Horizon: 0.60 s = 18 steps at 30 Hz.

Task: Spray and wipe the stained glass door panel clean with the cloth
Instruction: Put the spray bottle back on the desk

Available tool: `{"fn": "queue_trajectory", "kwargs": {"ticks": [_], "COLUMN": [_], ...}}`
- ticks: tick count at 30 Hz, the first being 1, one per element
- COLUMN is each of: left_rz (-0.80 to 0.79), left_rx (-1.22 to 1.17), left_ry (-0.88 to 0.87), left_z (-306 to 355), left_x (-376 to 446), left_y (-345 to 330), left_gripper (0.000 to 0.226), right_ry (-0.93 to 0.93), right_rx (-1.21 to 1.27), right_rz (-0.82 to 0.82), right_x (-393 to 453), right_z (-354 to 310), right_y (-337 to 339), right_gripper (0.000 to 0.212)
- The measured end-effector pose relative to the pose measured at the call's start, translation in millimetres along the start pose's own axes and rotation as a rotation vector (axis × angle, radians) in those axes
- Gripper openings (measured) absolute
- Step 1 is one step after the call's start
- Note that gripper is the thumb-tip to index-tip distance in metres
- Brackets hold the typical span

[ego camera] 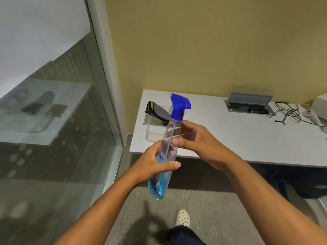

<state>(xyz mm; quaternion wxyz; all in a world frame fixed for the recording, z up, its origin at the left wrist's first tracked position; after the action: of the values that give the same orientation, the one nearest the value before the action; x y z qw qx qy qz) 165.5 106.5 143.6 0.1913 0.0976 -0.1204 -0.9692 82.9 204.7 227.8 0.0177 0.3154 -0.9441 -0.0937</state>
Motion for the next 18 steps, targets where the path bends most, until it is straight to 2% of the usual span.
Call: {"fn": "queue_trajectory", "kwargs": {"ticks": [4,11,15,18], "left_rz": [-0.051,-0.007,-0.007,0.012], "left_rx": [0.098,0.325,0.382,0.455], "left_ry": [-0.018,-0.128,-0.144,-0.145], "left_z": [-7.5,-7.5,-7.1,-13.8], "left_x": [53.9,170.6,226.4,260.7], "left_y": [-22.9,-60.2,-83.1,-95.2], "left_gripper": [0.090,0.092,0.102,0.099], "right_ry": [0.003,0.020,0.008,0.006], "right_rx": [-0.014,-0.068,-0.084,-0.103], "right_rz": [0.037,0.076,0.082,0.084], "right_x": [41.2,125.5,169.5,197.7], "right_z": [27.1,74.8,103.8,128.1], "right_y": [30.5,91.0,116.3,131.3], "right_gripper": [0.042,0.044,0.053,0.055]}}
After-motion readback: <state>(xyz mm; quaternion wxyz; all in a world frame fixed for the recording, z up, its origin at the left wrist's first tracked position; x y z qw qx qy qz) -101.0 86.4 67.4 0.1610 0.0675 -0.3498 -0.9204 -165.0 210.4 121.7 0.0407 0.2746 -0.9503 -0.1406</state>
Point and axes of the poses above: each hand's wrist, its own x-axis towards the middle knuckle, its own y-axis out of the back of the hand, z = x × y, the point moved 10 cm from there along x, towards the middle knuckle, and after that the axes turned 15 degrees about z, right-handed, at the moved point
